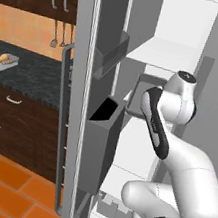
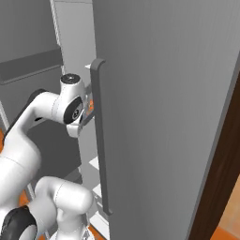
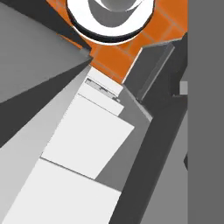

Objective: Take the meat container that has the shrimp and place it on the second highest rack of the freezer. Then take the vegetable container that has the sweet potato and squash and place it on the highest rack of the freezer.

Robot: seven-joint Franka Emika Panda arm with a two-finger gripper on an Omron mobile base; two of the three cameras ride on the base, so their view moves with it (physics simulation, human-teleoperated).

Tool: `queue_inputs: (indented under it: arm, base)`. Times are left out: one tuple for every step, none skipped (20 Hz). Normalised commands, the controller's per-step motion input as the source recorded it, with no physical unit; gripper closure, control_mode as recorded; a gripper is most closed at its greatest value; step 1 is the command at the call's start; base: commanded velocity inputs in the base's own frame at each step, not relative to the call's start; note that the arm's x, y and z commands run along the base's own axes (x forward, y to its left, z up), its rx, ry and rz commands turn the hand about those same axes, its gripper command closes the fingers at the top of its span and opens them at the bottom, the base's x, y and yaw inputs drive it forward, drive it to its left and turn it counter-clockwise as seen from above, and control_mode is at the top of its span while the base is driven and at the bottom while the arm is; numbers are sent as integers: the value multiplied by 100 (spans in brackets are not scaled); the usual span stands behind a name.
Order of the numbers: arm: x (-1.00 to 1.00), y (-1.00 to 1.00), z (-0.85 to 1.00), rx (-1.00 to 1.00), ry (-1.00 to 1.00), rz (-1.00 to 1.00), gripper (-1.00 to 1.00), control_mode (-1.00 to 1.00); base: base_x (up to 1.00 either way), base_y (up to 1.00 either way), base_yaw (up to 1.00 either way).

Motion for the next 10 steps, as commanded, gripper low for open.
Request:
queue_inputs:
  arm:
    - [0,-21,-21,0,-45,0,100,-100]
    - [0,-21,-21,0,-39,0,100,-100]
    - [17,-26,-8,0,-24,0,100,-100]
    - [38,-21,-1,0,-9,0,100,-100]
    - [53,-16,0,0,0,0,100,-100]
    - [60,-14,0,0,0,0,100,-100]
    - [61,-12,0,-1,1,0,100,-100]
    - [57,-6,0,-2,3,0,100,-100]
    - [53,0,-5,-5,5,0,100,-100]
    - [61,0,-4,-9,10,0,100,-100]
  base:
    - [0,0,0]
    - [0,0,0]
    - [0,0,0]
    - [0,0,0]
    - [0,0,0]
    - [0,0,0]
    - [0,0,0]
    - [0,0,0]
    - [0,0,0]
    - [0,0,0]
